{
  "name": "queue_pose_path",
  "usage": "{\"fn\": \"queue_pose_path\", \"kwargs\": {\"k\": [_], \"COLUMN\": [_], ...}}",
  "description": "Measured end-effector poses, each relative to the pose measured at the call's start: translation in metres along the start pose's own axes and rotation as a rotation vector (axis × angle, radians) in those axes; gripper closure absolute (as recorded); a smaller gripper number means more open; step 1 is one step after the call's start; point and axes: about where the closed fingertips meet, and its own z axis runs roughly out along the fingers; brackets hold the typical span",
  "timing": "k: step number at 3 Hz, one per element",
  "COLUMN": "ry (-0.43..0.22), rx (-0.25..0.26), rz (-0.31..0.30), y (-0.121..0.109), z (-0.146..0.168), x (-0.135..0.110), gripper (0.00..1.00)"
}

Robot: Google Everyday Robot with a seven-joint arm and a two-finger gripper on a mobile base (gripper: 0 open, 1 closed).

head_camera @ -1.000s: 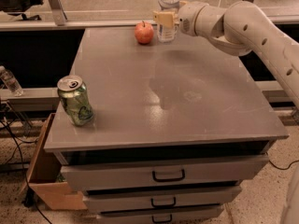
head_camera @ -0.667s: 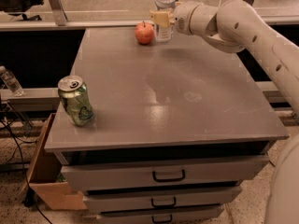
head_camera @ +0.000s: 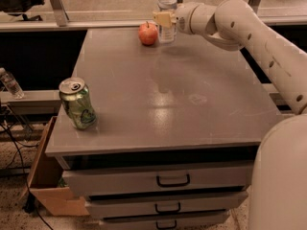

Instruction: Move blue plastic bottle near apple

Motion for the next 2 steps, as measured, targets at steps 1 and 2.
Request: {"fn": "queue_pose_path", "kwargs": {"k": [1, 2], "ry": [0.015, 0.024], "rx": [0.007, 0.005], "rz": [0.007, 0.031], "y": [-0.0052, -0.0102], "z": [0.009, 0.0155], "x": [0.0047, 0.0103], "gripper": [1.0, 0.82]}}
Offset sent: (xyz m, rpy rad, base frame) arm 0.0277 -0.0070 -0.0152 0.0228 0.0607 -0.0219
